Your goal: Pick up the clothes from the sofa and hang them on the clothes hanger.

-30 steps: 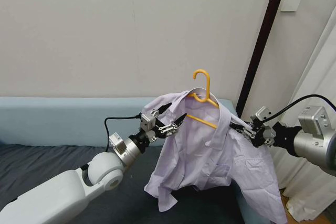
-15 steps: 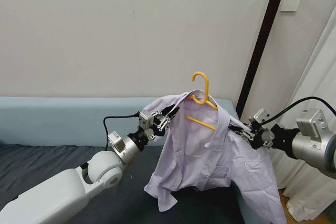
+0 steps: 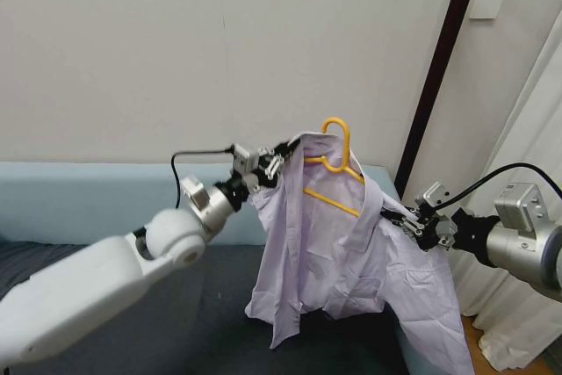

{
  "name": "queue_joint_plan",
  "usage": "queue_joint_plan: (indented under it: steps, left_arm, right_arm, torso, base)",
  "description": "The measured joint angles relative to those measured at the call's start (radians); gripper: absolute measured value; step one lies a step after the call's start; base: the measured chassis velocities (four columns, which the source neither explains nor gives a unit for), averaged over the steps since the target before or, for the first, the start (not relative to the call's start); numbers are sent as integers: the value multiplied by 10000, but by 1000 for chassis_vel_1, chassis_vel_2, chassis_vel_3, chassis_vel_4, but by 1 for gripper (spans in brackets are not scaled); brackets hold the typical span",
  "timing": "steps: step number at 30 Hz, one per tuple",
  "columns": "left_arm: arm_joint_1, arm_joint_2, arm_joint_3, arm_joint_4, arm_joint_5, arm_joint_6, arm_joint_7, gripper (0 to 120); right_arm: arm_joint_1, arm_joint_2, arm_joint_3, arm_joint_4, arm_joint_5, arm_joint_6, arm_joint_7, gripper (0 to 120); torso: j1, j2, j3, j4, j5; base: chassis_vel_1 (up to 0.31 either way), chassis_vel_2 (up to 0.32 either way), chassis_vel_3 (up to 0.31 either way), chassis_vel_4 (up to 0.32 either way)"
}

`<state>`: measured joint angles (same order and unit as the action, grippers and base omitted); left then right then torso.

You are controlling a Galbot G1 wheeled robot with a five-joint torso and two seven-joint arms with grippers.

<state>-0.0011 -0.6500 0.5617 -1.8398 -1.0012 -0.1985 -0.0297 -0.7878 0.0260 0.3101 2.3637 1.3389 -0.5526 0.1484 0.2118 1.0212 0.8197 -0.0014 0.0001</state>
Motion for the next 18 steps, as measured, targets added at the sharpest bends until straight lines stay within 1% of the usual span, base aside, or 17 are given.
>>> queue_joint_plan:
  steps: [3, 4, 6, 8, 9, 11, 13, 16, 18]
  left_arm:
    - [-604, 373, 370, 58, 410, 286, 327, 0]
    - [-604, 373, 370, 58, 410, 286, 327, 0]
    - [-661, 549, 547, -206, 752, 374, 474, 0]
    - [-341, 568, 633, -742, 888, 506, 453, 0]
    - [-341, 568, 633, -742, 888, 506, 453, 0]
    - [49, 531, 639, -1146, 1023, 613, 303, 0]
    - [528, 482, 514, -1502, 1093, 770, 13, 0]
    - [788, 457, 392, -1536, 1136, 835, -145, 0]
    - [1126, 436, 190, -1407, 1287, 838, -296, 0]
  right_arm:
    - [12, 7, 32, 3, 70, 1, 60, 4]
    - [12, 7, 32, 3, 70, 1, 60, 4]
    - [18, -6, 139, -8, 240, -13, 114, 4]
    - [17, -73, 307, 3, 430, -50, 175, 4]
    - [17, -73, 307, 3, 430, -50, 175, 4]
    - [9, -138, 432, 42, 603, -94, 242, 4]
    - [6, -213, 539, 92, 787, -122, 308, 4]
    - [5, -262, 563, 119, 875, -133, 322, 4]
    - [3, -344, 633, 137, 1077, -186, 360, 4]
  torso:
    - [0, 0, 0, 6, -4]
    - [0, 0, 0, 6, -4]
    - [0, 0, 0, 9, -3]
    - [0, 0, 0, 5, -5]
    - [0, 0, 0, 5, -5]
    - [0, 0, 0, -1, -3]
    - [0, 0, 0, 0, -4]
    - [0, 0, 0, 2, -3]
    - [0, 0, 0, 3, -3]
  base:
    - [0, 0, 0, 0]
    - [0, 0, 0, 0]
    - [0, 0, 0, 0]
    - [0, 0, 0, 0]
    - [0, 0, 0, 0]
    - [0, 0, 0, 0]
    - [0, 0, 0, 0]
    - [0, 0, 0, 0]
    - [0, 0, 0, 0]
